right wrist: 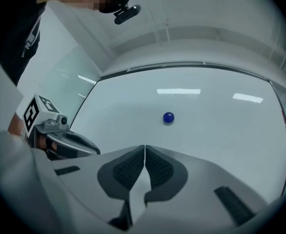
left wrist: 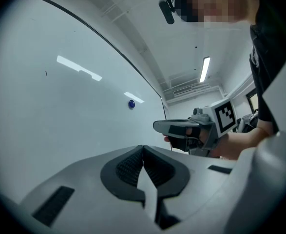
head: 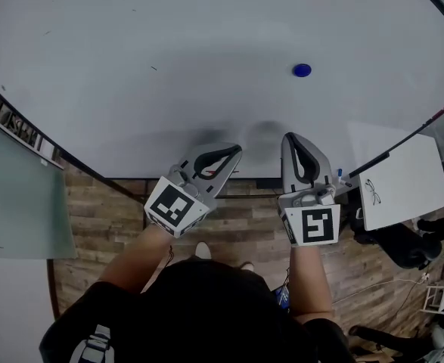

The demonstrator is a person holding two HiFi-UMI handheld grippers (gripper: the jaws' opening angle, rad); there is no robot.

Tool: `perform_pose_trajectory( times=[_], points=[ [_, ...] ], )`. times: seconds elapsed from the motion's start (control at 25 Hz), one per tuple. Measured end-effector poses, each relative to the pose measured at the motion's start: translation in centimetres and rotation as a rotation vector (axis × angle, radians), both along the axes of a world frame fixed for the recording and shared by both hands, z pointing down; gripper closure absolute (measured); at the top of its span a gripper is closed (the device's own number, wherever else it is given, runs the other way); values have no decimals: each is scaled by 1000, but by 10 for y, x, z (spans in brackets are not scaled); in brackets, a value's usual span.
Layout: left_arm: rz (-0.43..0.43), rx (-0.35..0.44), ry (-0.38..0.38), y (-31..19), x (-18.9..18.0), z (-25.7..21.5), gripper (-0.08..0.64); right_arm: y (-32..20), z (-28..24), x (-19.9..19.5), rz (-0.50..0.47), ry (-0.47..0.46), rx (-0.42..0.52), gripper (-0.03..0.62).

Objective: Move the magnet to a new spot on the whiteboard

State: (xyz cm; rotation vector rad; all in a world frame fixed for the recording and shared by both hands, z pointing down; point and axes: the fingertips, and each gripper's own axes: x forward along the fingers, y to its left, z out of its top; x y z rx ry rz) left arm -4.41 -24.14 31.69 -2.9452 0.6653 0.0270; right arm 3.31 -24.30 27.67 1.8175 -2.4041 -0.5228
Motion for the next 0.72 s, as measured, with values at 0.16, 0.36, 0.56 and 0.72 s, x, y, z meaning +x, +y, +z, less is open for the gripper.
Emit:
perform_pose_trajectory(
  times=[0.16, 0.36, 0.56, 0.72],
  points=[
    [-39, 17, 11, -8, 7, -10, 555, -12, -28, 7, 10, 7, 95, 573],
    [-88, 53, 28, -5, 16, -23, 555, -15, -53, 20, 45, 16, 227, 561],
    [-148, 84, 41, -11, 17, -28, 555, -27, -72, 18, 39, -7, 297, 536],
    [-173, 97, 30, -14, 17, -31, 555, -36, -82, 22, 48, -2, 343, 503]
  ],
)
